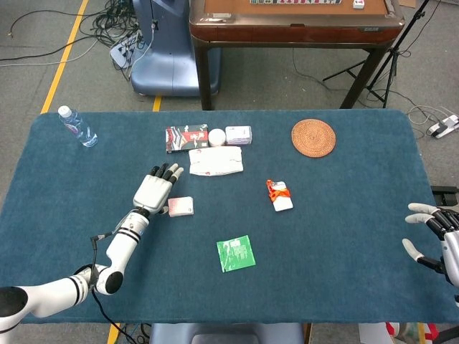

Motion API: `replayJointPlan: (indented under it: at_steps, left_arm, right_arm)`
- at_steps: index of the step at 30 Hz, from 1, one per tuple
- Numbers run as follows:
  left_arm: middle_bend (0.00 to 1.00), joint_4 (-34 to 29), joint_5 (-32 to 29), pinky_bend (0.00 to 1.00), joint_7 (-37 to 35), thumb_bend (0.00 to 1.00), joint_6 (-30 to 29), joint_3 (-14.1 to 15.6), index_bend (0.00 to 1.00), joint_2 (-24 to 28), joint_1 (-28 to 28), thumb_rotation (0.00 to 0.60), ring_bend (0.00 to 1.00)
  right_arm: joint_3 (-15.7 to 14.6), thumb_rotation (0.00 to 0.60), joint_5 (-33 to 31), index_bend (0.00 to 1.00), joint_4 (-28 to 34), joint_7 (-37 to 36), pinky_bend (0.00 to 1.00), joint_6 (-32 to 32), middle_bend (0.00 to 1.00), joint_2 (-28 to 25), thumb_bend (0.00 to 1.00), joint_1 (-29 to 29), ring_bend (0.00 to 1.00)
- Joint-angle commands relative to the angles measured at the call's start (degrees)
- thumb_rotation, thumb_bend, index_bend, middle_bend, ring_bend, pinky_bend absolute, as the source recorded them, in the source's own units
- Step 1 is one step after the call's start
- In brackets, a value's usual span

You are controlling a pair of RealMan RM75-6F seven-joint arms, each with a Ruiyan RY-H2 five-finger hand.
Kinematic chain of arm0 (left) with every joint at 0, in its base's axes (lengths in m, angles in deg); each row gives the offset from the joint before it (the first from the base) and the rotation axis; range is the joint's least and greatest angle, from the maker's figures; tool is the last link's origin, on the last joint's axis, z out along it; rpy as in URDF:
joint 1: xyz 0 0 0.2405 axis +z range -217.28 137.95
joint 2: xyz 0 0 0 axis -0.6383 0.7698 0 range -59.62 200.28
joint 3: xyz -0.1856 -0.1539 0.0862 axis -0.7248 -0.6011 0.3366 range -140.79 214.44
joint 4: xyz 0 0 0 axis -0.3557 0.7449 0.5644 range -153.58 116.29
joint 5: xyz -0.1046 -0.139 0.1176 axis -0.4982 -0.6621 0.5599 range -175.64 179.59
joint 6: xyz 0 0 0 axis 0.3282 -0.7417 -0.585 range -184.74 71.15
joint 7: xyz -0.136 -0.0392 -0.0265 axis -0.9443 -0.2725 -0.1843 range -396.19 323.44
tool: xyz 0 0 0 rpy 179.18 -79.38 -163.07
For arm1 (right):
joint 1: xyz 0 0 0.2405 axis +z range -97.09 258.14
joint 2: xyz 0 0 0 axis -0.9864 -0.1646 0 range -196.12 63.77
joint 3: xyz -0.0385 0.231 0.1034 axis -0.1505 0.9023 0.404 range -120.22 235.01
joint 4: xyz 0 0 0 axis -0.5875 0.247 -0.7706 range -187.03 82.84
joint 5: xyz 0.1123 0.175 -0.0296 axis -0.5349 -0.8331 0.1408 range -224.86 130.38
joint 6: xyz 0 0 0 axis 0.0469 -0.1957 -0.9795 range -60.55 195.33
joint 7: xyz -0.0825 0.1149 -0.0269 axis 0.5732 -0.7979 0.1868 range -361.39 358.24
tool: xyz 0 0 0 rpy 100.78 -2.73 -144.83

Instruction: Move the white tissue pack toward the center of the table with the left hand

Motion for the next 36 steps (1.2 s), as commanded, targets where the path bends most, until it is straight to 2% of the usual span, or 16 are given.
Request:
replayJointPlan:
  at_steps: [1, 14, 36]
  left_arm:
    - [0.00, 0.3, 0.1, 0.11, 0.3, 0.00, 0.1, -0.1, 0.00, -0.6, -0.5, 0.600, 0.00]
    - [0.00, 0.3, -0.8, 0.11, 2.8, 0.00, 0.9, -1.2, 0.00, -3.0, -3.4, 0.600, 0.00]
    - [0.00, 4.2, -2.3, 0.11, 4.5, 0.00, 3.1, -3.4, 0.00, -6.9, -9.0, 0.600, 0.00]
  right_arm:
    - [0.0, 0.600, 0.0, 0.43, 0.0, -0.3, 0.30, -0.1, 0.30, -0.1, 0.21, -0.1, 0.27]
    - [0.1, 0.600, 0.1, 0.43, -0.3, -2.0, 0.30, -0.8, 0.30, -0.6, 0.21, -0.3, 0.27]
    - [-0.2, 0.600, 1.0, 0.44, -0.2, -2.7, 0.30, -1.1, 0.30, -0.8, 0.21, -0.4, 0.27]
